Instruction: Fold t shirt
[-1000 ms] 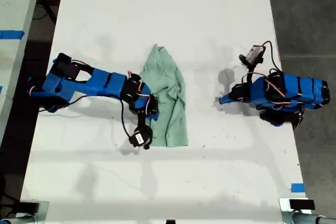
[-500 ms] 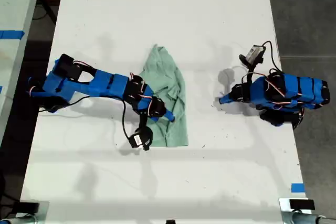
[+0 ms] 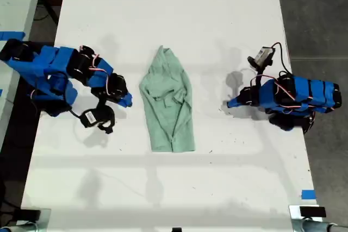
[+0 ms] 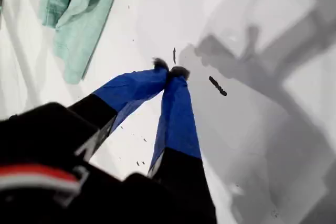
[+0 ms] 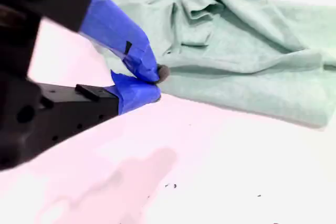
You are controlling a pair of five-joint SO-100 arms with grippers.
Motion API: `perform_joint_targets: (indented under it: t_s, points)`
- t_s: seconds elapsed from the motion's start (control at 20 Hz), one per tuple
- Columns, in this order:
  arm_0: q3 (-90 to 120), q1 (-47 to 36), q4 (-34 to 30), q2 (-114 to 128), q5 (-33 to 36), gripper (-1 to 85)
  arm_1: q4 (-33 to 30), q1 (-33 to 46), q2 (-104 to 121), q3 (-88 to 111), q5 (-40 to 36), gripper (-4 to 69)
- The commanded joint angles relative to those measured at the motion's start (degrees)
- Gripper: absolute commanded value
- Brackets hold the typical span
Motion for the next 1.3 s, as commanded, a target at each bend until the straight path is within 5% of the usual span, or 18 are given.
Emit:
perform_joint_targets:
  t_s: [0.0, 0.15, 0.35, 0.65, 0.75, 0.85, 1.25]
  points:
    - [19.2, -2.5, -2.5, 25.4, 0.8, -0.1, 0.3, 0.1, 0.9, 4.4, -0.2, 1.4]
    - [42.4, -5.6, -13.1, 47.1, 8.3, -0.1, 0.3, 0.1, 0.9, 4.4, -0.2, 1.4]
    - [58.0, -8.8, -28.3, 45.4, 16.7, -0.1, 0.3, 0.1, 0.9, 4.4, -0.1, 1.4]
    - [71.4, -17.1, -27.3, 67.8, 24.1, -0.1, 0.3, 0.2, 0.9, 4.4, -0.2, 1.4]
    - [78.0, -23.7, -17.9, 82.8, 23.2, -0.1, 0.3, 0.2, 0.9, 4.4, -0.2, 1.4]
    - [77.6, -26.3, -18.1, 82.3, 24.7, -0.1, 0.3, 0.0, 0.9, 4.4, -0.1, 1.4]
    - [77.7, -26.3, -18.1, 82.3, 24.7, -0.1, 0.3, 0.0, 0.9, 4.4, -0.1, 1.4]
